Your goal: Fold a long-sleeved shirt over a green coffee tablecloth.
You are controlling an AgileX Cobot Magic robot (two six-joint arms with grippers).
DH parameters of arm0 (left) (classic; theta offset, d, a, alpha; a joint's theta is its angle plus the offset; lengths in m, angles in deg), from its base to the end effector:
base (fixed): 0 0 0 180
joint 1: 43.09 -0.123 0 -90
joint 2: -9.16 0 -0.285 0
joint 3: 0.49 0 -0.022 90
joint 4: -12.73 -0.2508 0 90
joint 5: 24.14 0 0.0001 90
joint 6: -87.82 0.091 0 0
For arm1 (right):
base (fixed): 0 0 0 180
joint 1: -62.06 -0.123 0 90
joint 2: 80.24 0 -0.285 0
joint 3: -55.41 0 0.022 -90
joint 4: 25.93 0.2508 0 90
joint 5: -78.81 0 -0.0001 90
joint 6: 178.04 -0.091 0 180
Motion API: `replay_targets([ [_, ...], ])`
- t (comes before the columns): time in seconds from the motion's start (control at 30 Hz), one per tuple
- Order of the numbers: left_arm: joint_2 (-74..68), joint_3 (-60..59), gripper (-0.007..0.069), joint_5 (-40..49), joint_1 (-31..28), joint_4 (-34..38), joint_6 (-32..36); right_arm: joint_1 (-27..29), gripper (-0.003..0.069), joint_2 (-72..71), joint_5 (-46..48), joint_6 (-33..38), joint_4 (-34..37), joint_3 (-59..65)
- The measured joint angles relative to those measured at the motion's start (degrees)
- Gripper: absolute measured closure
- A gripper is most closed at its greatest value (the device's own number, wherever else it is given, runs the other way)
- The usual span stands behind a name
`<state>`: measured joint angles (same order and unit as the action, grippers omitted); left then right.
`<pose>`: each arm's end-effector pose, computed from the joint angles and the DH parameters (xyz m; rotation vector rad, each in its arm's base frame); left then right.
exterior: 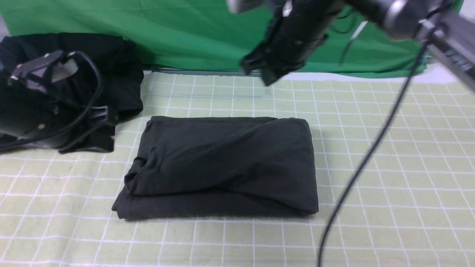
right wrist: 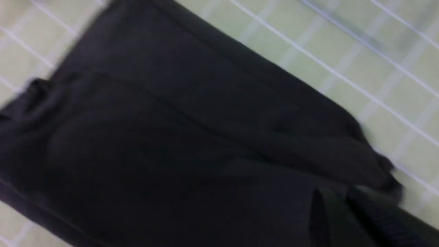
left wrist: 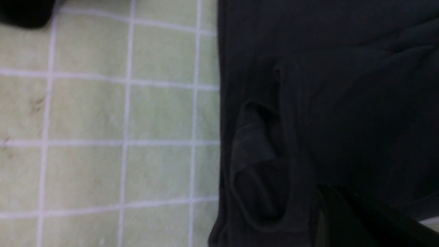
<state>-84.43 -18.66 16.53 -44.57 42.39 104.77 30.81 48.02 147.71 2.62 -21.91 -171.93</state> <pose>0.3045 -0.0215 0.2614 -0.0571 2.5732 -0.4567 0.3956 0.2470 0.3296 -0.7156 2.5396 0.2797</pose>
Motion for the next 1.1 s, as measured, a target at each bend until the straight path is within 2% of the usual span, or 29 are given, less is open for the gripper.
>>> replay_targets([
  [0.03,-0.28,0.04,0.0587,-1.19,1.03,0.12,0.07,0.5,0.0638,-1.13,0.0,0.32,-0.07,2.36],
  [0.13,-3.76,0.39,0.0482,-5.9,5.32,-1.39,-1.04,1.72,0.0649,-7.2,0.57,2.25,-0.11,12.24],
  [0.27,-9.02,0.6,0.0311,-9.67,6.63,-3.64,-4.29,2.48,0.0648,-12.87,-1.08,3.38,-0.19,20.83],
  [0.3,-9.58,0.6,0.0302,-9.83,6.63,-3.75,-4.35,2.48,0.0648,-13.1,-1.08,3.44,-0.19,21.13],
  [0.33,-11.7,0.9,0.0234,-10.3,6.63,-3.8,-4.54,2.7,0.0648,-14.95,-2.77,3.5,-0.19,23.21],
  [0.47,-15.15,2.05,0.0175,-10.23,6.63,-3.03,-4.69,2.81,0.0648,-17.1,-5.65,3.52,-0.19,25.82],
  [0.57,-16.48,2.56,0.0193,-9.97,6.63,0.09,-2.63,2.81,0.0644,-17.33,-6.59,3.52,-0.19,26.45],
  [0.7,-17.29,2.68,0.0285,-9.42,6.63,3.89,1.43,2.81,0.064,-17.33,-6.91,3.52,-0.19,26.86],
  [0.77,-17.63,2.68,0.0394,-8.84,6.63,4.51,2.55,2.92,0.064,-17.33,-7.03,3.52,-0.19,26.86],
  [0.83,-17.63,2.68,0.0442,-8.5,6.63,4.56,2.87,2.92,0.0638,-17.33,-7.03,3.52,-0.19,26.86],
  [0.87,-17.63,2.85,0.0524,-7.83,6.63,4.49,3.08,2.97,0.0636,-17.33,-7.03,3.52,-0.19,26.86],
  [0.93,-17.63,3.38,0.0583,-6.73,6.63,3.85,3.14,2.99,0.0628,-17.33,-7.08,3.52,-0.19,26.86],
  [1.1,-16.53,6.37,0.0619,-3.06,6.63,0.31,3.23,3.03,0.0619,-17.33,-7.08,3.52,-0.19,26.86],
])
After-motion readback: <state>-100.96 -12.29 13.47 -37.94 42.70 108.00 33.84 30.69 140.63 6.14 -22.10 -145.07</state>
